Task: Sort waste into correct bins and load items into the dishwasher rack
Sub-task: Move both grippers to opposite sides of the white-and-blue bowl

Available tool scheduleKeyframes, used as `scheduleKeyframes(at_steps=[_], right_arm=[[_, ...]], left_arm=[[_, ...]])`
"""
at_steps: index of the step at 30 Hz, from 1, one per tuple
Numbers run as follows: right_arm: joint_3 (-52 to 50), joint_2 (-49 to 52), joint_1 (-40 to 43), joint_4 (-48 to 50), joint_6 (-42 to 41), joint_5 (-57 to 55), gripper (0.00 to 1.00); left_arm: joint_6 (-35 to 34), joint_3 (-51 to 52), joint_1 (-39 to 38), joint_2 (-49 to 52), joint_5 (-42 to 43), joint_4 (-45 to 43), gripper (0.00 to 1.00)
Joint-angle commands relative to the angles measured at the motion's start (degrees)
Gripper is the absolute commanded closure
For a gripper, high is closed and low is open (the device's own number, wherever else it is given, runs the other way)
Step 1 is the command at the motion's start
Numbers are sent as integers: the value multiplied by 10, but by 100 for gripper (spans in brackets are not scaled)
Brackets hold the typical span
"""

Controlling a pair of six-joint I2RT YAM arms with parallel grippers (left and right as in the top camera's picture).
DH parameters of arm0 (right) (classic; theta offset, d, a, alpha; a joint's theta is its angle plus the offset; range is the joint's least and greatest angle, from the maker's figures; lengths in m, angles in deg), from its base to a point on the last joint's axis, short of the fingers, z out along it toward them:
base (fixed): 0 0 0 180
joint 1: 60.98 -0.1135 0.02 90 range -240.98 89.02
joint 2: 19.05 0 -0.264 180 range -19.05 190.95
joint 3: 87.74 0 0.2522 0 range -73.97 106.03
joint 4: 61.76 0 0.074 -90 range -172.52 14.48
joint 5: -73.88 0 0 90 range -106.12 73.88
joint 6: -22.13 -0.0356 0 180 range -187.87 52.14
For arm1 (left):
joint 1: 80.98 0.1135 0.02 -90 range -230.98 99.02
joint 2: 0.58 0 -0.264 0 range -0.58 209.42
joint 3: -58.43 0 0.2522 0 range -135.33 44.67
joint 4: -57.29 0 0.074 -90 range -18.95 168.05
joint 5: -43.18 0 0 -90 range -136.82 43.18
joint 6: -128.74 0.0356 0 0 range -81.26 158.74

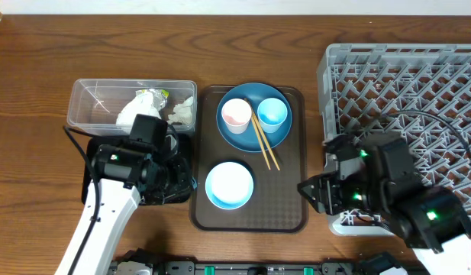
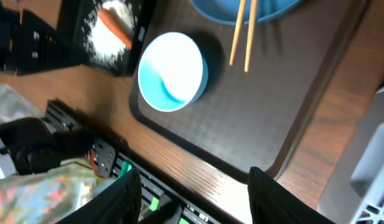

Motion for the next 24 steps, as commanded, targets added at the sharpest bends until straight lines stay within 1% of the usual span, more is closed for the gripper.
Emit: scheduleKeyframes(at_steps=[1, 5, 8, 11, 14, 19, 24], right_arm=[[-5, 28, -24, 6, 7, -9, 47], [-5, 63, -42, 12, 7, -11, 47], [-5, 88, -52, 19, 7, -11, 47], [-5, 111, -61, 24, 7, -10, 51], [-5, 133, -68, 27, 7, -11, 52], [-5, 153, -70, 28, 7, -10, 51], [-5, 158, -70, 28, 7, -10, 51]], left_arm=[[-1, 25, -2, 1, 0, -13, 57], [-1, 43, -2, 1, 1, -22, 57], [-1, 56, -2, 1, 17, -37, 57], [-1, 66, -12, 1, 23, -50, 57], [-1, 73, -35, 1, 23, -69, 57], [-1, 78, -83, 1, 23, -101, 52], [-9, 86, -128, 2, 9, -142, 52]])
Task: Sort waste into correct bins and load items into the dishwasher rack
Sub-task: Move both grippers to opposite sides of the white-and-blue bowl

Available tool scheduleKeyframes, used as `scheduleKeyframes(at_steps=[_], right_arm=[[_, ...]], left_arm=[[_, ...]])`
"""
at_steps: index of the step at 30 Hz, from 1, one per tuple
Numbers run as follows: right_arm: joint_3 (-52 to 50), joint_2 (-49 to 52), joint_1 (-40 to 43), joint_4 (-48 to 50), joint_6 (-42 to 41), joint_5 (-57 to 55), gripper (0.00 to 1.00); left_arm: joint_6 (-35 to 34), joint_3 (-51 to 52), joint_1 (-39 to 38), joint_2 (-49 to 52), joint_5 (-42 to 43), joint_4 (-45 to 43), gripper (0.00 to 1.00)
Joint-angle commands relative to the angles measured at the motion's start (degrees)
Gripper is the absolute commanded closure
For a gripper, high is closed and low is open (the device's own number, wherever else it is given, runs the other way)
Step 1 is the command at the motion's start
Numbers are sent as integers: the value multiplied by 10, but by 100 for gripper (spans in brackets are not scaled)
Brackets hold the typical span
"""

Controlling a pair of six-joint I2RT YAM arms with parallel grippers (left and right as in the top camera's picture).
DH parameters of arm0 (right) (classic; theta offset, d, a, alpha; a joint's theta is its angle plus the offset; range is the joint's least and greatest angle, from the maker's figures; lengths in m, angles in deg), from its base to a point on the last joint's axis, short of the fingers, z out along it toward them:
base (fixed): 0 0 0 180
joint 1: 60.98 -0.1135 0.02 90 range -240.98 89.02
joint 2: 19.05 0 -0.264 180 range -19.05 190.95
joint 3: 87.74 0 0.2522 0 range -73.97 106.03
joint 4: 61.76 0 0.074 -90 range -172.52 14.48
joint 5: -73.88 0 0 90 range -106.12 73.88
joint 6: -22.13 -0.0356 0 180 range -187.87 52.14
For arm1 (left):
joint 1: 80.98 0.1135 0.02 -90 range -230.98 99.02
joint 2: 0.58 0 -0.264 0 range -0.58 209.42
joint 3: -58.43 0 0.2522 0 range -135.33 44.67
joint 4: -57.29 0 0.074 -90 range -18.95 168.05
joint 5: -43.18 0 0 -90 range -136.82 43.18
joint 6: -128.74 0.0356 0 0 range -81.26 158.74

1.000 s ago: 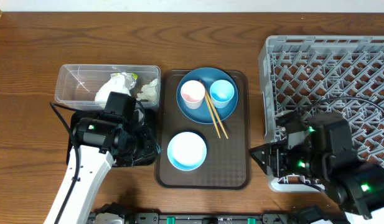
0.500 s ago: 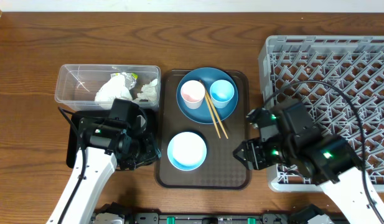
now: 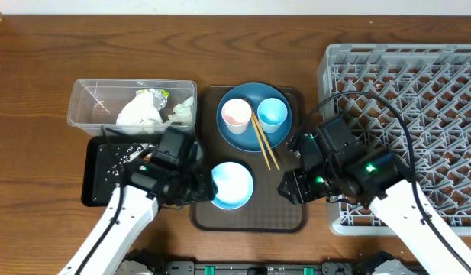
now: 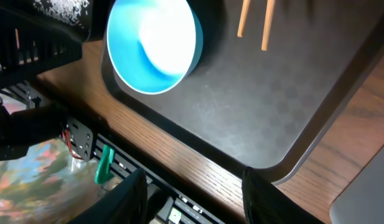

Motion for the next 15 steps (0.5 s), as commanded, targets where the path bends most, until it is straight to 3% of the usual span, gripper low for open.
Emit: scheduleKeyframes(at_steps=[1, 6, 15], right_arm=[[-4, 1, -6, 1, 7, 1, 51], [-4, 1, -6, 1, 7, 1, 50], [-4, 1, -6, 1, 7, -3, 50]], left_arm=[[-17, 12, -26, 3, -22, -12, 52], [-77, 23, -43, 7, -92, -13, 52], [-79, 29, -43, 42, -95, -37, 52]])
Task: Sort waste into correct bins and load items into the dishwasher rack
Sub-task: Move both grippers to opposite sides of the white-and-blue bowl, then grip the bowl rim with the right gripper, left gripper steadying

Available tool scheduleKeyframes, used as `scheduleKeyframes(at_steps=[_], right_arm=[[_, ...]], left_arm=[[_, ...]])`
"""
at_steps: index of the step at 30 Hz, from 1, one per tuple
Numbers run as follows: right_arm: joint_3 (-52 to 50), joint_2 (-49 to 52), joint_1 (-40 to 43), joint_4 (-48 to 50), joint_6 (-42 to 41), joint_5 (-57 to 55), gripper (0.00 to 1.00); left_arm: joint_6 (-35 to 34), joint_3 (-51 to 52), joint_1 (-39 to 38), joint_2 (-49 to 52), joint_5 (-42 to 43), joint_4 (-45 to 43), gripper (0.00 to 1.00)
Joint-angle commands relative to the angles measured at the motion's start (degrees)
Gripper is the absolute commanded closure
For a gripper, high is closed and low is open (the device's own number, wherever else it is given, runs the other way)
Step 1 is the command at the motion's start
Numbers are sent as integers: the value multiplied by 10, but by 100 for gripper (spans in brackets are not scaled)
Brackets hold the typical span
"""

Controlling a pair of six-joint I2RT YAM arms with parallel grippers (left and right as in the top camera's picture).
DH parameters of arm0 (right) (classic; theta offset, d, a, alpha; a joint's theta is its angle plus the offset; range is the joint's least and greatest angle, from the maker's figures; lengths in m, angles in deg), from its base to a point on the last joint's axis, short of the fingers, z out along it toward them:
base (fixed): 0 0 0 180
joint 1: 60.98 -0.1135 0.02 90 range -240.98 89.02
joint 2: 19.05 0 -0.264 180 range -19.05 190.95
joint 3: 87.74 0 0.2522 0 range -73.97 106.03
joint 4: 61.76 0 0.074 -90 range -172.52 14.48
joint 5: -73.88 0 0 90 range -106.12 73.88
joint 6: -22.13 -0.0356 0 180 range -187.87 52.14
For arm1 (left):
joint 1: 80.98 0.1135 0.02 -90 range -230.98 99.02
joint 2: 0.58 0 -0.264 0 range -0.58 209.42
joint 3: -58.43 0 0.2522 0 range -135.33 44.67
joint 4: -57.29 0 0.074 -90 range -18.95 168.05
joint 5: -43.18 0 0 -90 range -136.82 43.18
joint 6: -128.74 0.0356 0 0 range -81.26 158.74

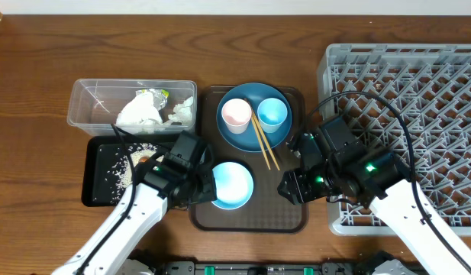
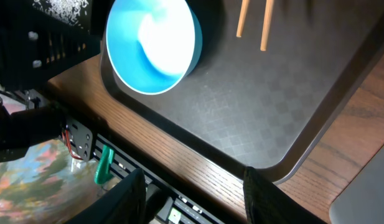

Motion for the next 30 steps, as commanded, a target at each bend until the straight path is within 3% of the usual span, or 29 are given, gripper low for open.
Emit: scheduleKeyframes(at_steps=[1, 11, 16, 30], right_arm=[[-4, 1, -6, 1, 7, -6, 50], [-4, 1, -6, 1, 7, -13, 49], [-4, 1, -6, 1, 7, -13, 48], [-4, 1, -6, -3, 7, -24, 46]], left_arm=[[-8, 9, -2, 20, -14, -10, 53], [-25, 9, -2, 77, -12, -36, 54], [-25, 9, -2, 85, -12, -37, 64], [-28, 9, -2, 87, -12, -48, 65]])
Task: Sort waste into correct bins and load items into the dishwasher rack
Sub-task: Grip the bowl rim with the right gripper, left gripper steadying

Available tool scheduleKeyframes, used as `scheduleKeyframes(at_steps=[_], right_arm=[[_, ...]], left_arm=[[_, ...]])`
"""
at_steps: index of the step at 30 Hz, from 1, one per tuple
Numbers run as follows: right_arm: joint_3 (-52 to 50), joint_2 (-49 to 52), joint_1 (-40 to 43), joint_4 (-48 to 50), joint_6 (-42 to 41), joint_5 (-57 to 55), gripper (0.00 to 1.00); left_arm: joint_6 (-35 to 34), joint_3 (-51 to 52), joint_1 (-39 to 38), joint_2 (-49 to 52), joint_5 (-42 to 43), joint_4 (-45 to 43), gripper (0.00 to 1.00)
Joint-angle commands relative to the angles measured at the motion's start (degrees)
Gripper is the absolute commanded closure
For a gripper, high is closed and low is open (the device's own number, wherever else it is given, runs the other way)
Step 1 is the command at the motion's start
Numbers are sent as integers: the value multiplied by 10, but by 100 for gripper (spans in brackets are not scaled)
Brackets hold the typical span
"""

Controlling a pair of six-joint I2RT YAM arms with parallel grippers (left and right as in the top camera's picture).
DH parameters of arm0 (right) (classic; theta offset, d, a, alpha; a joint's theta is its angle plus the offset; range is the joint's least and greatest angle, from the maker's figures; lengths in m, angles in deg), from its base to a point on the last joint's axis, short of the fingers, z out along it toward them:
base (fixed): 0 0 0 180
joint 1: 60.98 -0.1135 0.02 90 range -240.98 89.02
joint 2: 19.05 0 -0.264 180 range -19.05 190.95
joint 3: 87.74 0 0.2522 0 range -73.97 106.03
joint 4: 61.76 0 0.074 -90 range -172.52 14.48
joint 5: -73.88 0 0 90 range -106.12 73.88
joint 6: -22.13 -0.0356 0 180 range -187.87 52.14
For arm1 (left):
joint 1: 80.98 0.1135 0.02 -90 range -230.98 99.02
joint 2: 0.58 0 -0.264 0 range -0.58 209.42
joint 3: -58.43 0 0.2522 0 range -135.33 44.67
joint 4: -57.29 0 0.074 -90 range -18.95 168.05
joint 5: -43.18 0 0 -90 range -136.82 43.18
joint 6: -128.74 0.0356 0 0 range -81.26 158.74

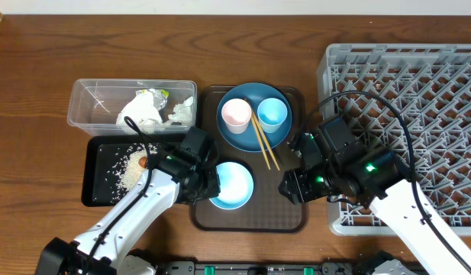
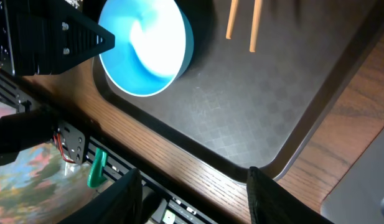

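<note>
A blue bowl (image 1: 233, 186) with a white inside stands at the front of the brown tray (image 1: 281, 206); it also shows in the right wrist view (image 2: 148, 50). My left gripper (image 1: 206, 183) is at the bowl's left rim, and its dark tip reaches the rim in the right wrist view. Whether it grips cannot be told. My right gripper (image 1: 290, 187) hovers open over the tray's right front edge, with nothing between its fingers (image 2: 126, 199). Behind, a blue plate (image 1: 239, 137) carries a pink cup (image 1: 236, 113), a blue cup (image 1: 272, 111) and chopsticks (image 1: 262, 141).
A grey dishwasher rack (image 1: 418, 92) fills the right side. A clear bin (image 1: 94, 103) with crumpled paper stands at the back left. In front of it lies a black tray (image 1: 101, 179) with rice (image 1: 132, 168) and a bit of sausage.
My left gripper has come a little further right and now sits against the bowl's left rim. The right arm has barely shifted, and the bowl stays in place.
First my left gripper was over the black tray and my right one was low by the rack's front corner. Then the left was at the brown tray's left edge beside the bowl and the right over the tray's right edge. The left has since closed on the bowl's rim.
</note>
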Motion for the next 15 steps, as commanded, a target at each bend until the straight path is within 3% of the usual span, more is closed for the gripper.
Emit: scheduleKeyframes(at_steps=[1, 15], right_arm=[[-4, 1, -6, -2, 7, -7, 46], [-4, 1, -6, -1, 7, -11, 46]], left_arm=[[-9, 5, -2, 4, -10, 0, 64], [-14, 16, -30, 5, -11, -31, 65]])
